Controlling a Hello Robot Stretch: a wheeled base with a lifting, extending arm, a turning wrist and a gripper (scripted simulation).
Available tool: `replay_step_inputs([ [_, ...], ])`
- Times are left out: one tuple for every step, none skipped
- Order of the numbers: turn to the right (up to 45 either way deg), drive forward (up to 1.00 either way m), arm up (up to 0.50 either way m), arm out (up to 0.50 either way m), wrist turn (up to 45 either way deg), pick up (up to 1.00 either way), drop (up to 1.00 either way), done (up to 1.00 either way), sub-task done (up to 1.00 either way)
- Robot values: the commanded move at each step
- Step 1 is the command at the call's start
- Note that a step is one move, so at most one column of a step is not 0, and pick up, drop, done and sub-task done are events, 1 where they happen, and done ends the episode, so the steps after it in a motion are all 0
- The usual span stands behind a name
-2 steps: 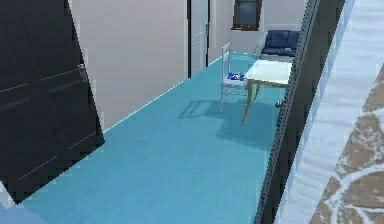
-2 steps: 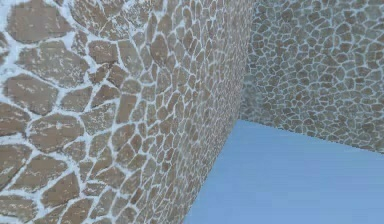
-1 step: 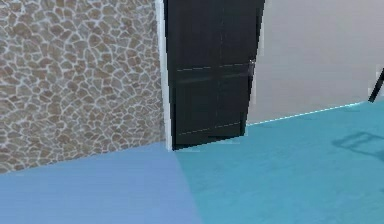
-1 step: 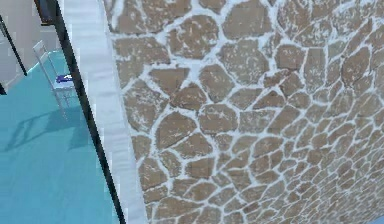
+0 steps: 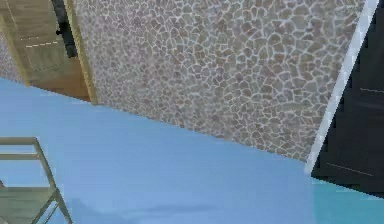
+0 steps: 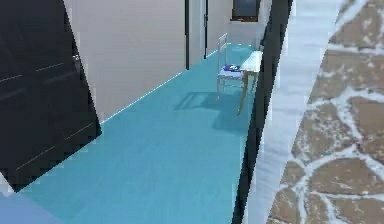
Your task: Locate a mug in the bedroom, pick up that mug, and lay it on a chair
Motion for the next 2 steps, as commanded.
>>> replay_step_inputs([
  [-36.0, 0.0, 0.0, 0.0, 0.0, 0.0, 0.0, 0.0, 0.0],
  [0.0, 0.3, 0.0, 0.0, 0.0, 0.0, 0.0, 0.0, 0.0],
])
